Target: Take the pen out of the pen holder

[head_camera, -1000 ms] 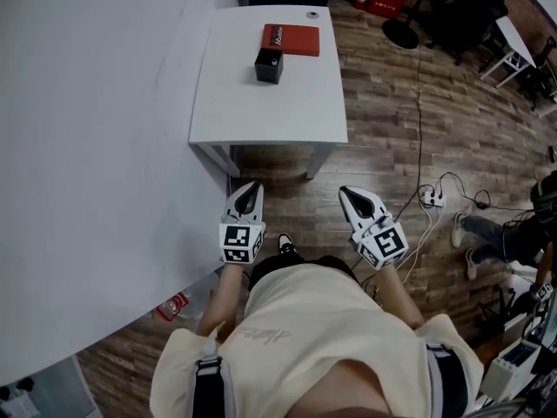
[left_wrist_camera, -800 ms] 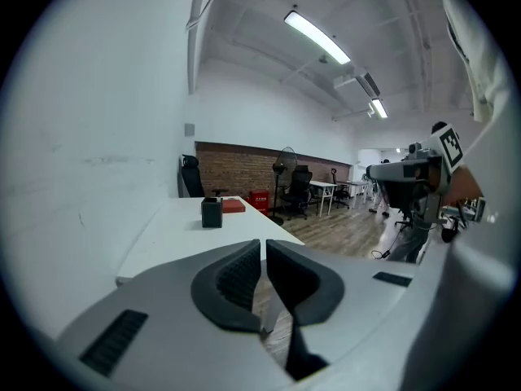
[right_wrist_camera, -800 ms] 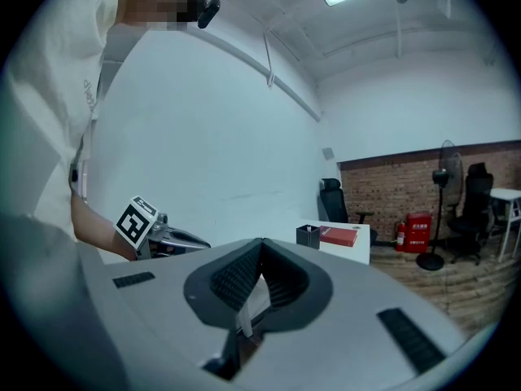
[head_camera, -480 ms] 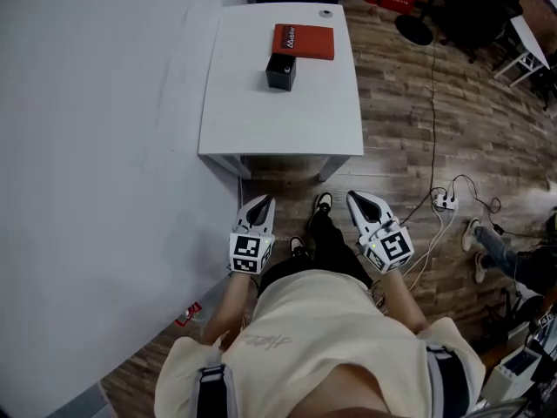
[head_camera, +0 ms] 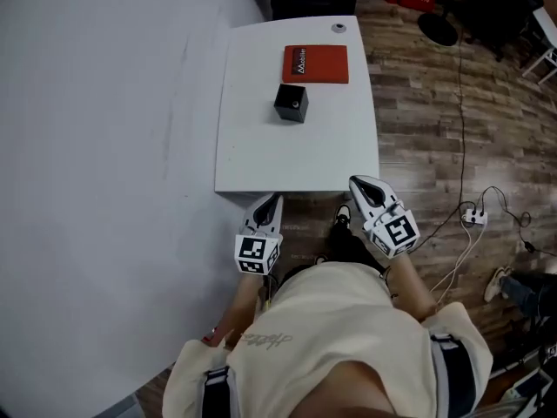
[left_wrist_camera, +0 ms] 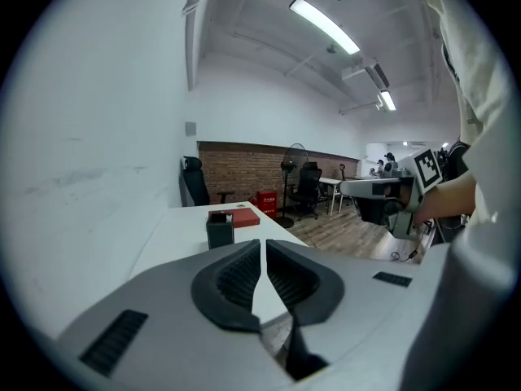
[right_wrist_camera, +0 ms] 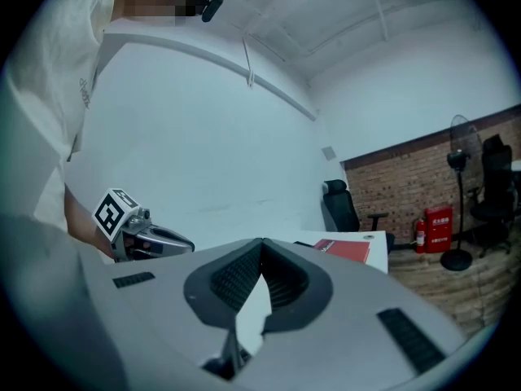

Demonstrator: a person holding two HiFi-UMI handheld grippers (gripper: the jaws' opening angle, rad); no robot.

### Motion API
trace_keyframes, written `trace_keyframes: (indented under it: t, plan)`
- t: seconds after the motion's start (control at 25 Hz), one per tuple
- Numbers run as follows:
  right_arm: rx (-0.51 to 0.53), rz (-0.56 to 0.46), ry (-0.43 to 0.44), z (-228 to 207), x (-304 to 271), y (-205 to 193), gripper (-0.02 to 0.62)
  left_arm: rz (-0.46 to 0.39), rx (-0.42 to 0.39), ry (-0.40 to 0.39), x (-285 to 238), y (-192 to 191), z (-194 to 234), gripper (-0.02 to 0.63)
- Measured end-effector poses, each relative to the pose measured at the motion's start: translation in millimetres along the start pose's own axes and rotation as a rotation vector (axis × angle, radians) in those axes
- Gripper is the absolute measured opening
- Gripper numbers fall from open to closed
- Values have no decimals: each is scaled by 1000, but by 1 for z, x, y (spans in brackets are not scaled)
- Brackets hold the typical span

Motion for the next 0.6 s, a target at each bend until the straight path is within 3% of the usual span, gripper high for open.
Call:
trace_keyframes:
  t: [0.28, 0.6]
  plan:
    - [7, -19, -17, -75, -36, 6, 6, -59, -73, -61, -76, 66, -10, 36]
    - [-13, -39, 17, -97, -50, 11, 6, -39, -67, -13, -96, 70, -3, 37]
Point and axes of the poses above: the fingertips, and each gripper's own axes: x backward along the fingers, z to its left, y out of its top, the point moved 2 cm from there along x, backward along the fingers, and after that the axes turned 8 degrees about x, right-handed, at the moved point
